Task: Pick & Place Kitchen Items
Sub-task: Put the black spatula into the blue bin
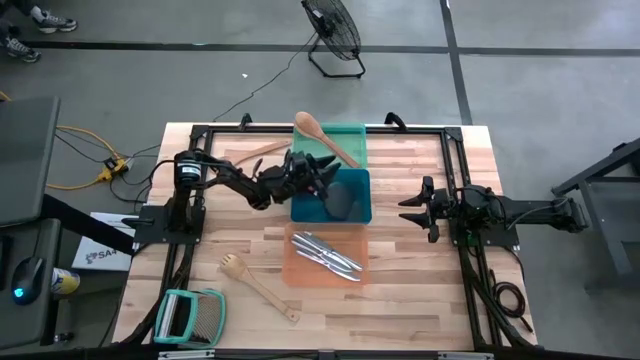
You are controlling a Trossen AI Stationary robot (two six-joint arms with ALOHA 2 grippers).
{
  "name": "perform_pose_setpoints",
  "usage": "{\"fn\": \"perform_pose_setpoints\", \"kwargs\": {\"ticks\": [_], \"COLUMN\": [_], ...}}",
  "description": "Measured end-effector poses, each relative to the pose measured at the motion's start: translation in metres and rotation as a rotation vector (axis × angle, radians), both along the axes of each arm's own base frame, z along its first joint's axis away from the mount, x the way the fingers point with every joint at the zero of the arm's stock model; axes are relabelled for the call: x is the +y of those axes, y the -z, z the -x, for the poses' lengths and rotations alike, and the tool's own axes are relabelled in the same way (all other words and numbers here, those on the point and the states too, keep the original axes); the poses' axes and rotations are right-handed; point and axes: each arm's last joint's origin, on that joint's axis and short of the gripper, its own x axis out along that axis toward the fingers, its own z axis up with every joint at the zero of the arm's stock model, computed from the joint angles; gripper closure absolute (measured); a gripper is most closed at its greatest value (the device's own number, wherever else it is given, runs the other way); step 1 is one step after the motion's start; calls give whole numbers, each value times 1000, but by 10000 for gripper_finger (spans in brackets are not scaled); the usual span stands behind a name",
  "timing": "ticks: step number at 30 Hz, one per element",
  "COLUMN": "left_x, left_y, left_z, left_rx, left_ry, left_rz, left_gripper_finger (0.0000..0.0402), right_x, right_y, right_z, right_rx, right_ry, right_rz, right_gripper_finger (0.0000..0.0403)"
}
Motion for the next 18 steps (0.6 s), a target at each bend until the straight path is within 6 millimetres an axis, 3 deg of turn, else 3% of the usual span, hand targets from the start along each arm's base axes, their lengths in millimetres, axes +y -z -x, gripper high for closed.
{"fn": "perform_pose_setpoints", "kwargs": {"ticks": [9, 18], "left_x": [-2, -4], "left_y": [7, 23], "left_z": [9, 28], "left_rx": [-22, 21], "left_ry": [11, -21], "left_rz": [42, 62], "left_gripper_finger": [145, 137], "right_x": [0, 0], "right_y": [0, 0], "right_z": [0, 0], "right_rx": [0, 0], "right_ry": [0, 0], "right_rz": [0, 0], "right_gripper_finger": [254, 254]}}
